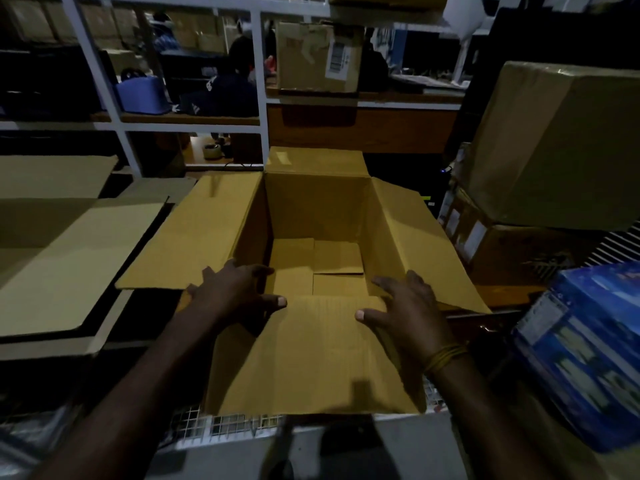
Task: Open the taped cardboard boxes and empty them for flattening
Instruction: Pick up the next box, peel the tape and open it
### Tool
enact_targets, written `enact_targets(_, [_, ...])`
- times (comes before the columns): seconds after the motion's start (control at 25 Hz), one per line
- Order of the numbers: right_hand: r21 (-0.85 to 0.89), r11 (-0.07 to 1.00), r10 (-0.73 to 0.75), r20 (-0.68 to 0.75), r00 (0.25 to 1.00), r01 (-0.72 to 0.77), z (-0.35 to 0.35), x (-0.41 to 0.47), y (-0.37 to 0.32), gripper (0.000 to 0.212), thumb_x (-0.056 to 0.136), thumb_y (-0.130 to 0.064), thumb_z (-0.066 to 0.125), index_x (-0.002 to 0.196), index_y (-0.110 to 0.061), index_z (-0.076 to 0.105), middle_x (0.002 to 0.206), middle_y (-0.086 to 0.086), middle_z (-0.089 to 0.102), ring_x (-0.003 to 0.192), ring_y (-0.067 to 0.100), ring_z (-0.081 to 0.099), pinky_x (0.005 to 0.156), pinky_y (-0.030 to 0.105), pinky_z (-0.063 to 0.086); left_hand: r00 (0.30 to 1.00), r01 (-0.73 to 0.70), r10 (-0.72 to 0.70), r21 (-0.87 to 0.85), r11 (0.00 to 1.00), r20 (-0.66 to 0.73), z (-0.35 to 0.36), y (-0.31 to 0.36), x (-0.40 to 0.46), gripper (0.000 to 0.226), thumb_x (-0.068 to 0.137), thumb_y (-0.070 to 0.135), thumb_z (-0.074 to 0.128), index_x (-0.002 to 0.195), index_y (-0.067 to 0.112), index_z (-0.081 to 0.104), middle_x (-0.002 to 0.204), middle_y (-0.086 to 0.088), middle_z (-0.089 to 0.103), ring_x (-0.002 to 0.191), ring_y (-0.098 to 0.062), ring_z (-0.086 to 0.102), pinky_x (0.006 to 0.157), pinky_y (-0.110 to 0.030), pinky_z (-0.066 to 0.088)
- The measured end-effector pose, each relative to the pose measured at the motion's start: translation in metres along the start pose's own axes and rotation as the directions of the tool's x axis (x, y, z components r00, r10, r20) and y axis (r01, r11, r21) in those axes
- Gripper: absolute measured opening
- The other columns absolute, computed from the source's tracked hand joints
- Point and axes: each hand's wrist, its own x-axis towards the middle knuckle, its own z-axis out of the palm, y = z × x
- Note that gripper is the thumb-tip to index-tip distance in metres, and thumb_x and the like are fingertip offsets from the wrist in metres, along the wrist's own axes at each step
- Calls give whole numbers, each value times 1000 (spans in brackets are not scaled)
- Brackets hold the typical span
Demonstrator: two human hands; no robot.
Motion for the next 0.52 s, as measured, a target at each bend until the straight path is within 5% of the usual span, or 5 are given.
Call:
enact_targets(0.16, [-10, 1000, 10, -144, 990, -11, 13, -21, -10, 67, 81, -47, 75, 141, -37, 48, 158, 14, 18, 146, 36, 12, 112, 47, 32, 984, -85, 96, 75, 994, -153, 13, 17, -30, 66, 79, 69, 63, 138, 40, 50, 145, -1, 52, 145, -28, 28, 118, -56, 14])
enact_targets(0.32, [52, 999, -1, -237, 972, 13, 30, -31, -17, 65, 78, -42, 79, 137, -36, 52, 158, 11, 11, 145, 38, 7, 109, 49, 36, 958, 17, -3, 43, 999, -287, 33, 30, -55, 68, 80, 65, 64, 142, 47, 42, 157, -8, 32, 145, -37, 17, 109, -52, 35])
enact_targets(0.52, [137, 991, 52, -324, 944, -8, 45, -34, -17, 60, 77, -41, 80, 131, -38, 55, 156, 8, 8, 142, 37, 15, 107, 51, 40, 951, 111, -109, -9, 994, -290, 38, 33, -64, 73, 80, 67, 64, 144, 52, 32, 164, -3, 12, 145, -40, 22, 107, -56, 39])
